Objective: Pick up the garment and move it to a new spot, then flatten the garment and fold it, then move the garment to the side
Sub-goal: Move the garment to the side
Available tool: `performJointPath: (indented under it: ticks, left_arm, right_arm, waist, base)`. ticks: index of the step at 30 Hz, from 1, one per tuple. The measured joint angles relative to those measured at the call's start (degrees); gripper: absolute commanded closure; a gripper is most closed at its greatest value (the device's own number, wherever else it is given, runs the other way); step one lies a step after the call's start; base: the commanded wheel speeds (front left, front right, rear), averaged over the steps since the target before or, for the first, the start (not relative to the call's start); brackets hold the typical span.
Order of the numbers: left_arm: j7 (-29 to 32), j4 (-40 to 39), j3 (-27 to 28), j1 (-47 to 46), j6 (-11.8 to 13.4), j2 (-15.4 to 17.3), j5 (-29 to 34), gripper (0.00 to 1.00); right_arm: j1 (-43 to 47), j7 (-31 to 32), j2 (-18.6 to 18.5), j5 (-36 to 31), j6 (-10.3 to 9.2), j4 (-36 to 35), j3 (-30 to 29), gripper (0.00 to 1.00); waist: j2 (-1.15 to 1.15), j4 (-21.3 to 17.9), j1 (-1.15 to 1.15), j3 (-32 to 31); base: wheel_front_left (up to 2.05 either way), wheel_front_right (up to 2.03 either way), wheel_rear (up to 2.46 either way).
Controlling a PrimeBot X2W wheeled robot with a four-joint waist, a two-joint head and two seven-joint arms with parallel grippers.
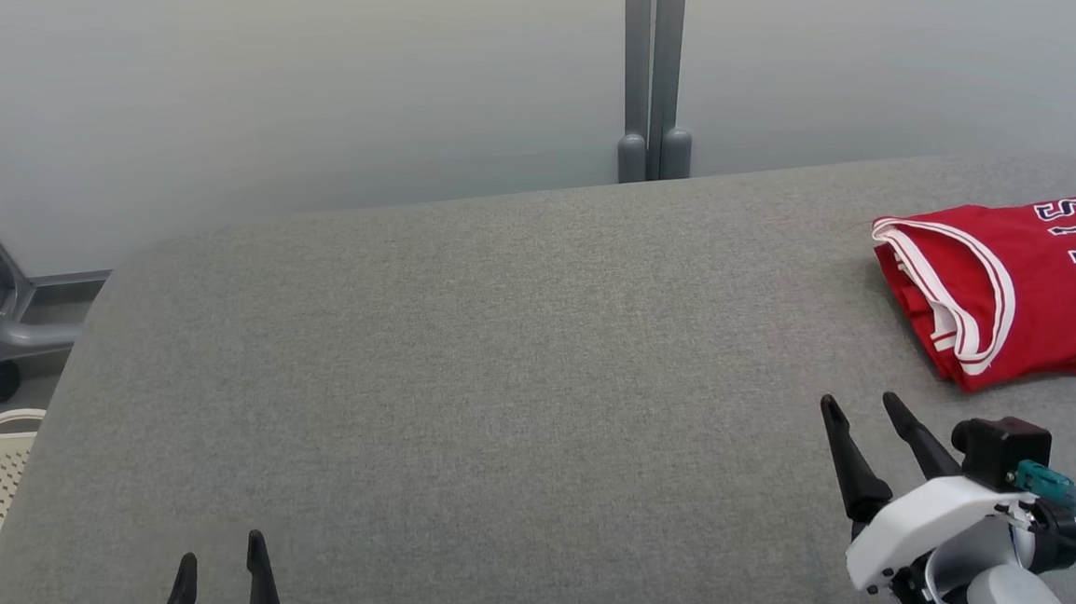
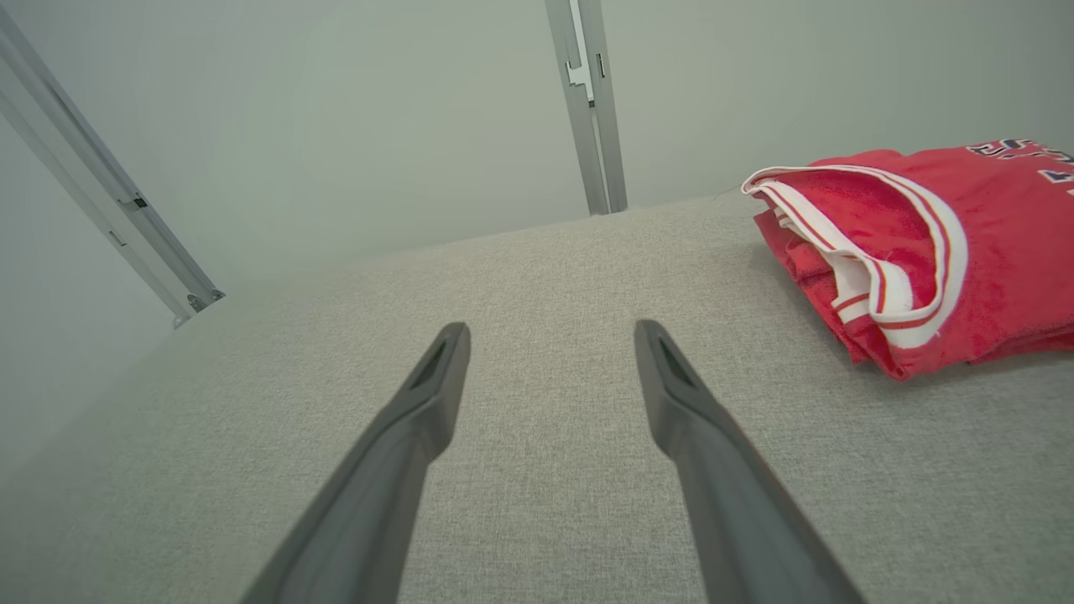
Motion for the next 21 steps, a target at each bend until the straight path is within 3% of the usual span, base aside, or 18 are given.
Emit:
performJointPath:
  ticks: [5, 9, 21]
  left_arm:
    - [-0.21, 0.69, 2.16, 1.63, 2.34, -0.96, 0.87, 0.00]
    - [-0.41, -2.40, 4.15, 2.66, 0.94, -2.55, 0.57, 0.00]
    - [-0.47, -1.35, 5.68, 4.50, -0.96, -2.35, 2.97, 0.00]
  right_arm:
    - [3.52, -0.96, -0.03, 1.23, 0.00, -0.37, 0.20, 0.00]
    - [5.52, -1.29, -0.05, 2.26, 0.00, 0.09, 1.25, 0.00]
    - [6.61, -1.36, -0.03, 0.30, 0.00, 0.87, 0.45, 0.00]
  waist:
    - [0.00, 0.53, 0.00, -0.59]
    - [0.00, 0.90, 0.00, -0.89]
    - [0.00, 0.26, 0.00, -0.48]
  base:
    - [0.00, 0.00, 0.00]
    - [0.00, 0.00, 0.00]
    - [0.00, 0.00, 0.00]
